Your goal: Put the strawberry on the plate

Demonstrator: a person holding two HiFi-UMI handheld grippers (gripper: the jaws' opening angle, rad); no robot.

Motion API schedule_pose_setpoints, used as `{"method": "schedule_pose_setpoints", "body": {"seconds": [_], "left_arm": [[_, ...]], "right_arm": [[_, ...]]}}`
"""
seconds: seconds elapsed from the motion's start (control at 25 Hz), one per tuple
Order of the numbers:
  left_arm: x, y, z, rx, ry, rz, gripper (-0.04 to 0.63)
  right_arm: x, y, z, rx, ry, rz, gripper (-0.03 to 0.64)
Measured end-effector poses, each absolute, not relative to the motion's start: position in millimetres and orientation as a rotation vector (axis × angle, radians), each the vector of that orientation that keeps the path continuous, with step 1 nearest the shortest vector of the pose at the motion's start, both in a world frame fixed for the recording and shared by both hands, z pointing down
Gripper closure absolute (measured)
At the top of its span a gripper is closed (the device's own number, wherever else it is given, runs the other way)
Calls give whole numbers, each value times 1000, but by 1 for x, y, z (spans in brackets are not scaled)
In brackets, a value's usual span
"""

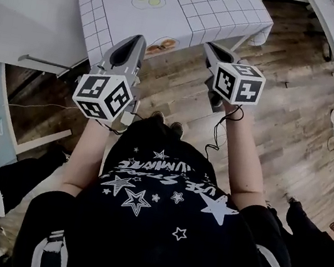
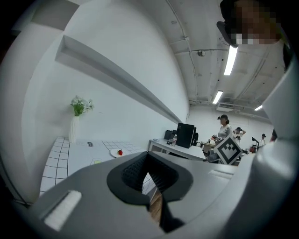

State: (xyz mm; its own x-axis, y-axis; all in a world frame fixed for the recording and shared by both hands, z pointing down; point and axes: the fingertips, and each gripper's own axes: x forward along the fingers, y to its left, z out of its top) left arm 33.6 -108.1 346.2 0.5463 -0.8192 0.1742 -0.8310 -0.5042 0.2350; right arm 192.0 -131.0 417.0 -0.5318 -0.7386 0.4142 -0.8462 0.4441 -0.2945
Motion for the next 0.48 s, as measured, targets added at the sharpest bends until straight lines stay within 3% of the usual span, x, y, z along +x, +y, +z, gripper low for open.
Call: {"method": "schedule_pose_setpoints", "body": {"seconds": [0.48], "left_arm": [[3,-99,334,2552,-1278,18,588]], "right_arm": [[161,-115,398,1465,-2459,695,598]]}}
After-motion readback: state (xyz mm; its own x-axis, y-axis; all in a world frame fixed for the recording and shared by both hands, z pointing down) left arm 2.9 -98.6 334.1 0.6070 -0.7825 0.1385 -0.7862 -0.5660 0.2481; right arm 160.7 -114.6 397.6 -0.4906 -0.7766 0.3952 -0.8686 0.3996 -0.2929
